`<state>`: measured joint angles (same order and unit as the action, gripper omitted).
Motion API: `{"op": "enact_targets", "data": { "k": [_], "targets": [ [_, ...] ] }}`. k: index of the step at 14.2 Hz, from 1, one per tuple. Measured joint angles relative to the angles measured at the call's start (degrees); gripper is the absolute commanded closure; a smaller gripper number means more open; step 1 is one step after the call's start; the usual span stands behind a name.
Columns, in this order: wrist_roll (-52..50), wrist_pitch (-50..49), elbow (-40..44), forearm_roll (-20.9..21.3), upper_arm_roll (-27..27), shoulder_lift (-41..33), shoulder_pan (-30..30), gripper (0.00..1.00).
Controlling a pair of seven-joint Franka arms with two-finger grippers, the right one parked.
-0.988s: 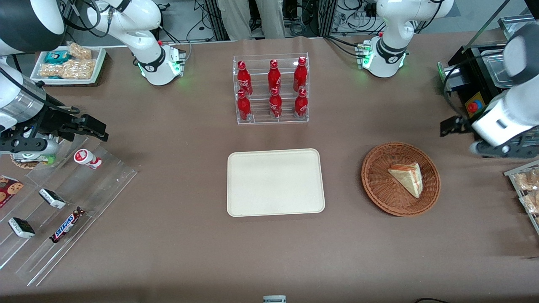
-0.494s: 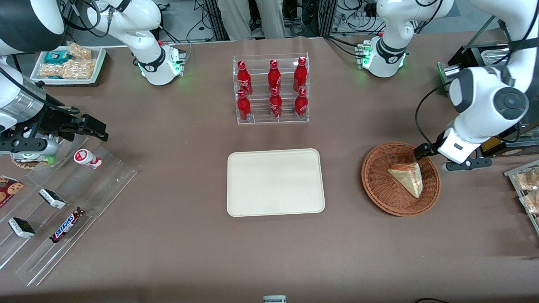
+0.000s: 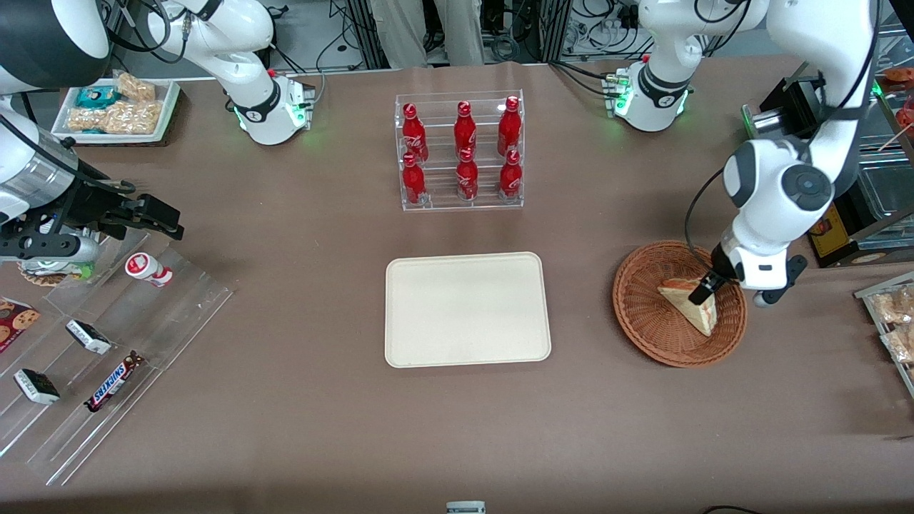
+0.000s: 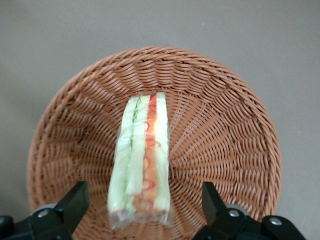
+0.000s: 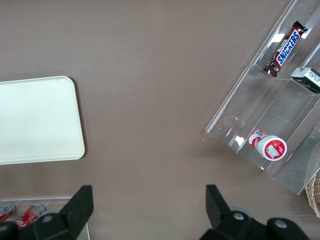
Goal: Place sandwich from basket to tray
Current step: 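Lower the left gripper and close it on the wrapped sandwich, then lift the sandwich and carry it over the cream tray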
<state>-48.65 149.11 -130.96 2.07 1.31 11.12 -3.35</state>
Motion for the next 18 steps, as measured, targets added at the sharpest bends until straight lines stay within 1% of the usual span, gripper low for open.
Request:
{"op": "enact_targets", "data": {
  "k": [1, 2, 3, 6, 8, 11, 13, 15, 18],
  "targets": [
    [-0.38, 1.16, 0.05, -0.01, 0.03, 1.44, 0.0, 0.49],
    [-0.45, 1.75, 0.14, -0.01, 0.04, 2.6, 0.01, 0.72],
    [-0.45, 1.88, 0.3, -0.01, 0.04, 3.37, 0.01, 0.88],
    [-0.45, 0.31, 1.16, 0.01, 0.02, 3.47, -0.06, 0.95],
    [-0.42, -6.2, 3.93, 0.02, -0.04, 2.84, -1.21, 0.95],
    [-0.42, -20.24, 13.57, 0.02, -0.2, 2.51, -5.69, 0.95],
    [-0.39, -26.57, 20.76, 0.02, -0.38, 3.71, -9.63, 0.94],
    [1.45, -27.69, 25.5, 0.0, -0.64, 6.31, -13.97, 0.94],
    [4.15, -24.9, 31.39, -0.05, -0.94, 12.41, -21.41, 0.94]
  ]
}}
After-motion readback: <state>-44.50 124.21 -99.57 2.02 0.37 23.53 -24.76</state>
